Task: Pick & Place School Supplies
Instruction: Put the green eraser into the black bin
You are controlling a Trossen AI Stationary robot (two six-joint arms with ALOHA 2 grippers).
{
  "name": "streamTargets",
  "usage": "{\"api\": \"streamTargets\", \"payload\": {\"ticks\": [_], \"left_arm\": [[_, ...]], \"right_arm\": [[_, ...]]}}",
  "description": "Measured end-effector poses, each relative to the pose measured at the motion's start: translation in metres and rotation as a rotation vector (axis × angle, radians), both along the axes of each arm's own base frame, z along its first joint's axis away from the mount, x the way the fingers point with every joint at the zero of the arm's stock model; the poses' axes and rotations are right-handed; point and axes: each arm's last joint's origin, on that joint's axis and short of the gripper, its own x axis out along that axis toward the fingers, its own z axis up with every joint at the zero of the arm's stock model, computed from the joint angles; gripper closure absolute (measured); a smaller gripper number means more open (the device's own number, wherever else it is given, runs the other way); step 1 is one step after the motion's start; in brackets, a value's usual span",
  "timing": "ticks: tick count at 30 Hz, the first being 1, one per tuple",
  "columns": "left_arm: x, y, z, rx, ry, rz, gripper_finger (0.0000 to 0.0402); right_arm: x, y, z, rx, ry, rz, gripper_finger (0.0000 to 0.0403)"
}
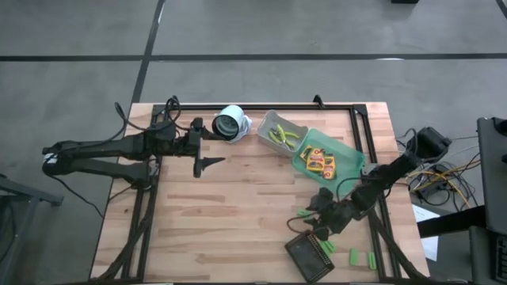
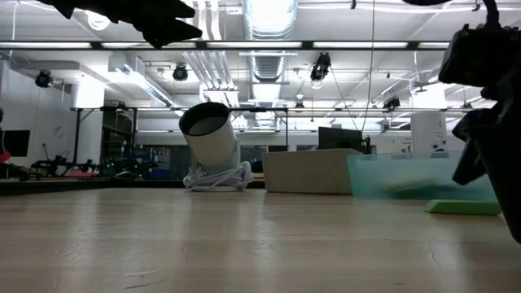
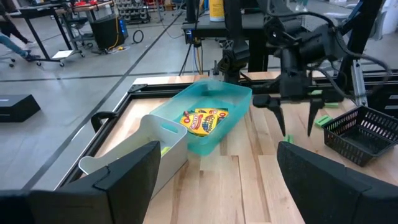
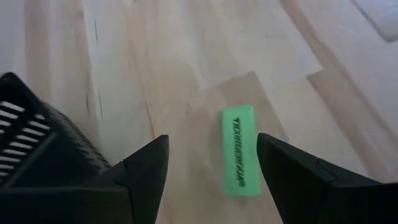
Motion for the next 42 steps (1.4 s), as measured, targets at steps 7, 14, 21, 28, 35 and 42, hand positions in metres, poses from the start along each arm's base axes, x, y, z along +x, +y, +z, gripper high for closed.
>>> {"api": "streamTargets", "payload": {"ticks": [7, 14, 21, 28, 35, 42], "left_arm": [[0.0, 0.0, 0.0, 0.0, 0.0, 0.0, 0.0073], [0.0, 0.0, 0.0, 0.0, 0.0, 0.0, 0.0073], [0.0, 0.0, 0.0, 0.0, 0.0, 0.0, 0.0073], [0.0, 0.0, 0.0, 0.0, 0.0, 0.0, 0.0073], [0.0, 0.0, 0.0, 0.0, 0.0, 0.0, 0.0073], [0.0, 0.0, 0.0, 0.0, 0.0, 0.0, 0.0073]], "right_arm": [[0.012, 0.009, -0.015, -0.072, 0.054, 0.006, 0.0165], [0.012, 0.008, -0.022, -0.102, 0.066, -0.028, 0.0166], [0.01, 0.007, -0.022, -0.087, 0.078, -0.067, 0.0171], [0.009, 0.006, -0.023, -0.092, 0.081, -0.067, 0.0188], [0.009, 0.006, -0.023, -0.098, 0.084, -0.069, 0.0226], [0.009, 0.005, -0.024, -0.104, 0.087, -0.072, 0.0283]]}}
